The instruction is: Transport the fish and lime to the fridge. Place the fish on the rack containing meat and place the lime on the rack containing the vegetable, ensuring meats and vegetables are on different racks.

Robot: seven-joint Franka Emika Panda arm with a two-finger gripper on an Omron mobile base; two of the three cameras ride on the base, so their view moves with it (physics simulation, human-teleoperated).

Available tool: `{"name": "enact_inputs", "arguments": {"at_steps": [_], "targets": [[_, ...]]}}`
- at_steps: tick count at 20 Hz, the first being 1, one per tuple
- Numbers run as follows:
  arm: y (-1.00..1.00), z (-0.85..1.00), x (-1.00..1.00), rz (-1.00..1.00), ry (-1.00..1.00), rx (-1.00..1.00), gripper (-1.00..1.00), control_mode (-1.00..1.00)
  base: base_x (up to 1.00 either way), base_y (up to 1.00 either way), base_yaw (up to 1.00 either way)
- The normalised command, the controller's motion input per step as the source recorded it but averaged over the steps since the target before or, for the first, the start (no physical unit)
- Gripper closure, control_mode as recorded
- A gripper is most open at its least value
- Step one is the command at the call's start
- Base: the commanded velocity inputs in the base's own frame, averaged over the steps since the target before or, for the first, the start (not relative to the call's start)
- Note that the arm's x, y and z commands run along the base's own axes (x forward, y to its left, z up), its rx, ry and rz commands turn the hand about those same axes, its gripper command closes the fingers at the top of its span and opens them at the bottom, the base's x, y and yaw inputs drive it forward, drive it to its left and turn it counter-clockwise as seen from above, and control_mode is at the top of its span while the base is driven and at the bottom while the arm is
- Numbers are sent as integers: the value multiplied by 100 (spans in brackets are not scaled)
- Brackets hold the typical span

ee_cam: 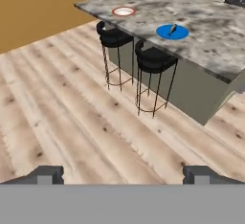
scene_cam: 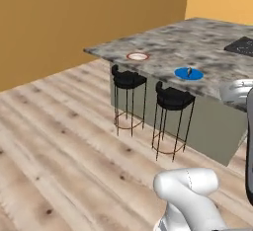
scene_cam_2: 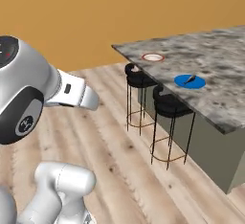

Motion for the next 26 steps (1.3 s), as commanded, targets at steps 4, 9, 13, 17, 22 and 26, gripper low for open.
{"name": "enact_inputs", "arguments": {"at_steps": [4,9,13,17,22,26], "targets": [[0,0,0,0,0,0,-100,100,100,86,-65],[0,0,0,0,0,0,-100,100,100,99,-54],[0,0,0,0,0,0,-100,100,100,90,-45],[0,0,0,0,0,0,-100,100,100,5,-28],[0,0,0,0,0,0,-100,100,70,-23,-17],[0,0,0,0,0,0,-100,100,93,29,-26]]}}
